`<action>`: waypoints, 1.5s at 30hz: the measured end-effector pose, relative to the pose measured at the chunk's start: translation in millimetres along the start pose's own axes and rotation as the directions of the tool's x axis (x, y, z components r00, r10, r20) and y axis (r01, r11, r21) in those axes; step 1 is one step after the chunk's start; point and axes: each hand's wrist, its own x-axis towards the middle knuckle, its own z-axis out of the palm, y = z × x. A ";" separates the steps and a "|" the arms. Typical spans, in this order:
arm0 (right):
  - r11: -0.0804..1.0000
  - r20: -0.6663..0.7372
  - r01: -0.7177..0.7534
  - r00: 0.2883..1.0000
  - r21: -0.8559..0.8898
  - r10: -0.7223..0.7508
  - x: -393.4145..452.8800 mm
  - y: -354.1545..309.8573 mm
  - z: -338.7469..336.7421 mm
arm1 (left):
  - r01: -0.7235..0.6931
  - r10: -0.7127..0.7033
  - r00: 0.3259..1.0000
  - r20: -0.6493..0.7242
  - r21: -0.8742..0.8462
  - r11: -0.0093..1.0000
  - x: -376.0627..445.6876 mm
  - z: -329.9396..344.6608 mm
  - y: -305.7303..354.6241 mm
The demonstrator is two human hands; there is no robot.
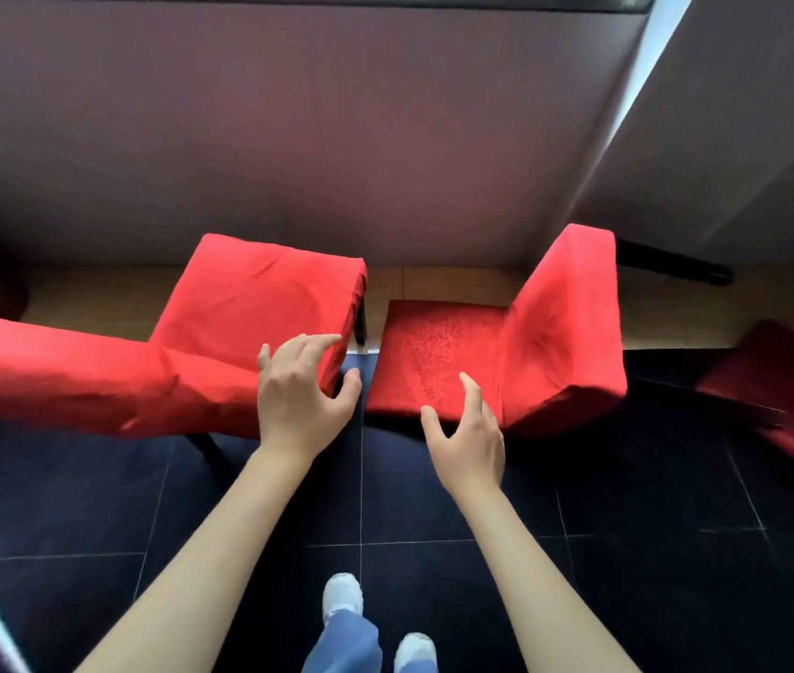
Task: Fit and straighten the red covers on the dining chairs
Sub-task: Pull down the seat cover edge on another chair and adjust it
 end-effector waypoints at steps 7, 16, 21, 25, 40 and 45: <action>0.994 -0.022 -0.109 0.994 -0.031 0.108 40.9 17.4 -1.3 | 0.100 -0.091 0.985 0.144 -0.058 0.993 22.3 64.9 -12.5; 0.982 0.003 -0.180 0.984 -0.049 0.180 120.6 64.9 -4.8 | 0.160 -0.156 0.942 0.299 0.009 0.987 55.3 163.8 -11.4; 0.981 0.090 -0.176 0.979 -0.080 0.183 191.6 104.0 3.5 | 0.238 -0.245 0.916 0.318 0.064 0.969 84.6 231.9 -9.4; 0.973 0.170 -0.196 0.962 -0.124 0.216 236.2 143.0 23.7 | 0.295 -0.316 0.880 0.354 0.113 0.949 98.2 288.6 -12.3; 0.866 0.233 -0.469 0.835 -0.173 0.499 310.6 307.7 200.5 | 0.581 -0.580 0.648 0.494 0.172 0.796 74.8 506.6 -126.7; 0.784 0.193 -0.599 0.760 -0.162 0.620 315.3 366.6 282.9 | 0.760 -0.737 0.459 0.496 0.210 0.615 35.4 587.0 -176.4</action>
